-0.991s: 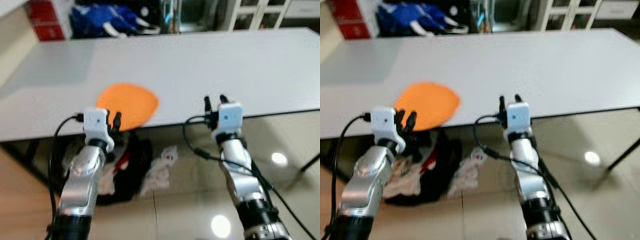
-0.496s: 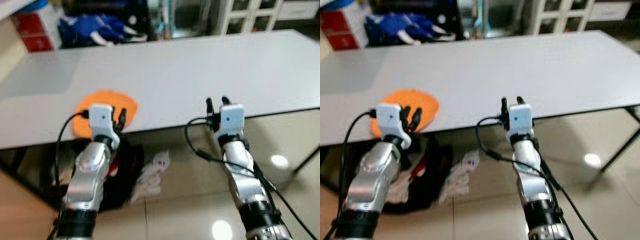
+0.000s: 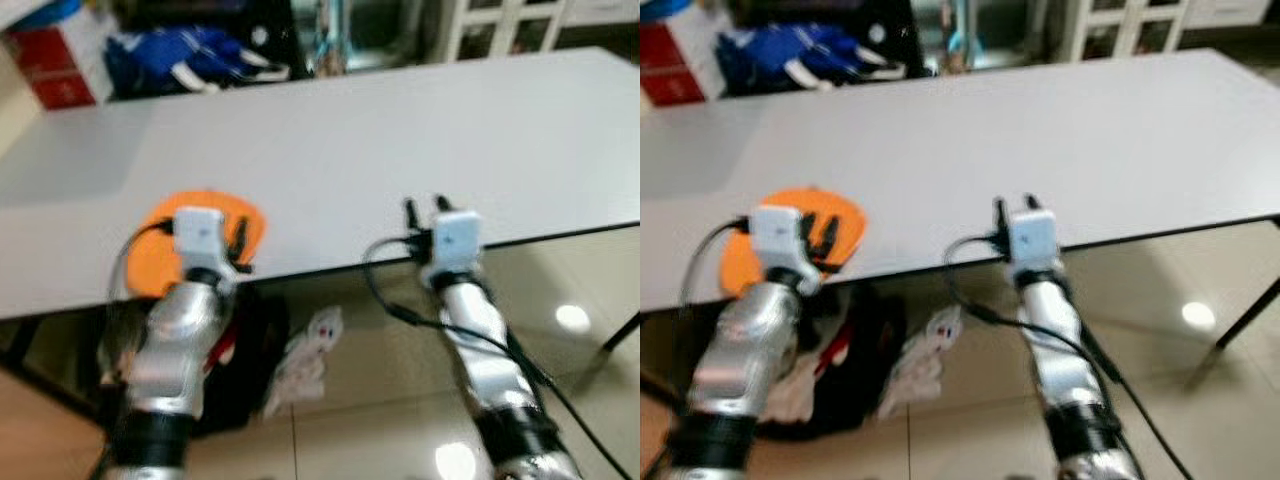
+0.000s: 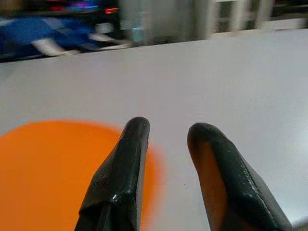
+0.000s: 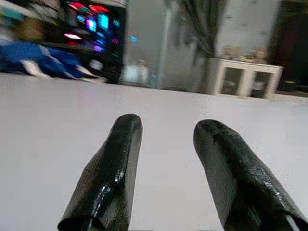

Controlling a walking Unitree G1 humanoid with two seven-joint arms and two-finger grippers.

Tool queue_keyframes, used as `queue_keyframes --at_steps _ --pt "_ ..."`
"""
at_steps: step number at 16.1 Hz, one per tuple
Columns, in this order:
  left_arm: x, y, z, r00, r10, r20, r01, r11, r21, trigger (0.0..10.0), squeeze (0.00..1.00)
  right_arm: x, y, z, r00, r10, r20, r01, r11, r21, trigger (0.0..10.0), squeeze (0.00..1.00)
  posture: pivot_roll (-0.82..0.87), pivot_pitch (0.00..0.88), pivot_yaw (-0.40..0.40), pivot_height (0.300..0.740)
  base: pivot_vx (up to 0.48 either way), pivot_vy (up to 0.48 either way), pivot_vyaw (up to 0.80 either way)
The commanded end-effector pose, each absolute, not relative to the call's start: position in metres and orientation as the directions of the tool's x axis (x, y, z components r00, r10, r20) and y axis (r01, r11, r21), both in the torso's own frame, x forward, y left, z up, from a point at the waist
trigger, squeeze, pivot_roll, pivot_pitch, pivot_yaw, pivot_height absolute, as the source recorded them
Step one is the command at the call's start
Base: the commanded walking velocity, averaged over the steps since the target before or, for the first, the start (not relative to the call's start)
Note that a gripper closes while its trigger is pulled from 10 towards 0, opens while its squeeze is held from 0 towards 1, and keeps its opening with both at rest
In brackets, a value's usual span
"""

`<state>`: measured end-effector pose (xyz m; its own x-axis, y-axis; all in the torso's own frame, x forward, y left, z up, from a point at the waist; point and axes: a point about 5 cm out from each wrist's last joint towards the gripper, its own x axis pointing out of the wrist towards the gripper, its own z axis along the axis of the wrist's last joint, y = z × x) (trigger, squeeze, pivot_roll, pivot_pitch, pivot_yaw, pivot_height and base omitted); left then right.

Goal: Setting the table

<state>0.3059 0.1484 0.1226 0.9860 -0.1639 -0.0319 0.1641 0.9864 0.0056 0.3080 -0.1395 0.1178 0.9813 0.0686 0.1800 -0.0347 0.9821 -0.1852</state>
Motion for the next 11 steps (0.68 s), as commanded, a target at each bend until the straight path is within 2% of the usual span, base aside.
queue_keyframes --at_steps 1,7,10,11 --pt "0.309 0.151 0.128 0.985 -0.172 -0.017 0.172 0.984 0.041 10.0 0.00 0.310 -0.133 0.127 0.974 0.080 0.213 -0.045 0.985 -0.164 10.0 0.00 -0.12 0.000 0.067 0.740 0.480 0.000 0.00" --pt "0.313 0.142 0.130 0.977 -0.211 -0.026 0.212 0.977 0.028 10.0 0.00 0.310 -0.134 0.125 0.976 0.096 0.195 -0.062 0.984 -0.169 10.0 0.00 -0.12 0.000 0.064 0.740 0.480 0.000 0.00" --pt "0.314 0.139 0.127 0.975 -0.218 -0.052 0.220 0.974 0.051 10.0 0.00 0.310 -0.133 0.124 0.977 0.100 0.186 -0.068 0.983 -0.172 10.0 0.00 -0.12 0.000 0.065 0.740 0.000 0.000 0.00" --pt "0.317 0.130 0.126 0.967 -0.246 -0.069 0.249 0.967 0.052 10.0 0.00 0.311 -0.132 0.125 0.977 0.100 0.186 -0.068 0.983 -0.170 10.0 0.00 -0.12 0.000 0.065 0.740 0.000 0.000 0.00"
